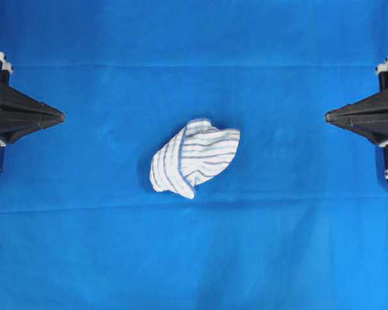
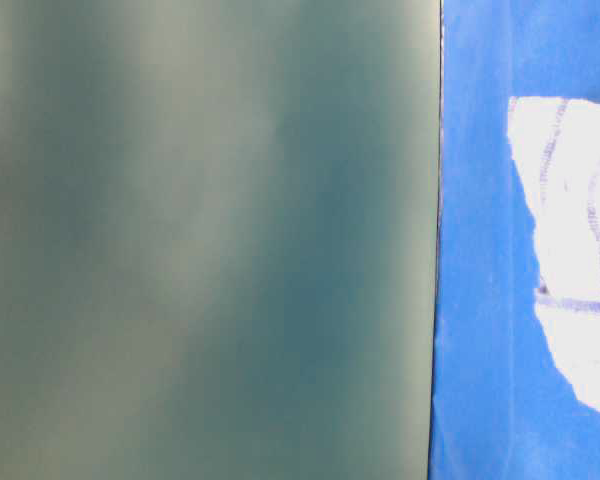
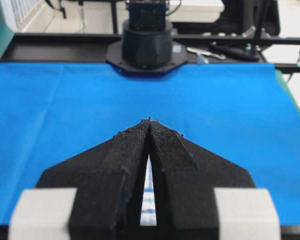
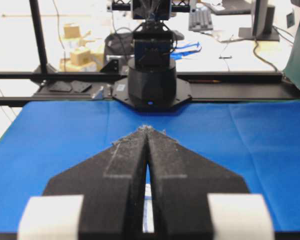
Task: Hand over the towel.
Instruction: 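Move the left gripper right to the white blue-striped towel and grasp it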
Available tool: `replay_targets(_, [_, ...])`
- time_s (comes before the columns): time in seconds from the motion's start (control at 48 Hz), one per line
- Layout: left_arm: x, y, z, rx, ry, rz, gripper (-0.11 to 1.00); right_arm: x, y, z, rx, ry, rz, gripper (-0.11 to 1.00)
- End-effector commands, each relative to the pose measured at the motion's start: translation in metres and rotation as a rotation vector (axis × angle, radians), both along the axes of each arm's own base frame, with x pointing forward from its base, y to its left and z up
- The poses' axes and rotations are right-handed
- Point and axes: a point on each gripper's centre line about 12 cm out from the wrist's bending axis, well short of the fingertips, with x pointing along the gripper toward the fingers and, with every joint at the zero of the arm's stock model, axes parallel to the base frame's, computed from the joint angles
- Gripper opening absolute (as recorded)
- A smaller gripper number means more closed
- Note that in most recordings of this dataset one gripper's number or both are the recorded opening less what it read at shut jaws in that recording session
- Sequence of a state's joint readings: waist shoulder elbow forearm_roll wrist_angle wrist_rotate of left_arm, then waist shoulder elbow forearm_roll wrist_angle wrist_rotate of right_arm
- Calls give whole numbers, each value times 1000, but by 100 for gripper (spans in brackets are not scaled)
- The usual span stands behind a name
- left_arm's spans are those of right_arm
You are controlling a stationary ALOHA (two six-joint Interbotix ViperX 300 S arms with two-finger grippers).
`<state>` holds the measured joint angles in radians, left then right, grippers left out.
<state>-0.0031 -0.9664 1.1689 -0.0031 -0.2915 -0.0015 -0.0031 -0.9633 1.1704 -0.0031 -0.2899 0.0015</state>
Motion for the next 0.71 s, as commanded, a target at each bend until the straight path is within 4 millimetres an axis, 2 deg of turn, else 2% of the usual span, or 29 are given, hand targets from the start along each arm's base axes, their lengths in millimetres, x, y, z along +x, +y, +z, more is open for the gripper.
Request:
replay_targets(0.0, [4,1,3,-6,0,6,0,1,0,10,-3,-31,-1,1])
replay_targets(0.125, [9,1,8,5,-23,7,0,1,0,10,-5,-31,0,1])
replay_targets(0.271, [26,1,15,16,-31,8,0,2,0,9,-3,-21,-1,1])
replay_targets(0.437, [61,3,14,14,48,17,0,2,0,8,-5,-17,-2,1])
replay_targets(0.541, [85,3,3,3,130,16,1,2,0,9,-6,-15,-2,1])
replay_targets(0.604, [99,3,-9,0,199,15,10,2,-1,9,-6,-14,-4,1])
replay_targets(0.687, [117,2,-24,-10,318,10,32,2,-1,9,-6,-14,-4,1])
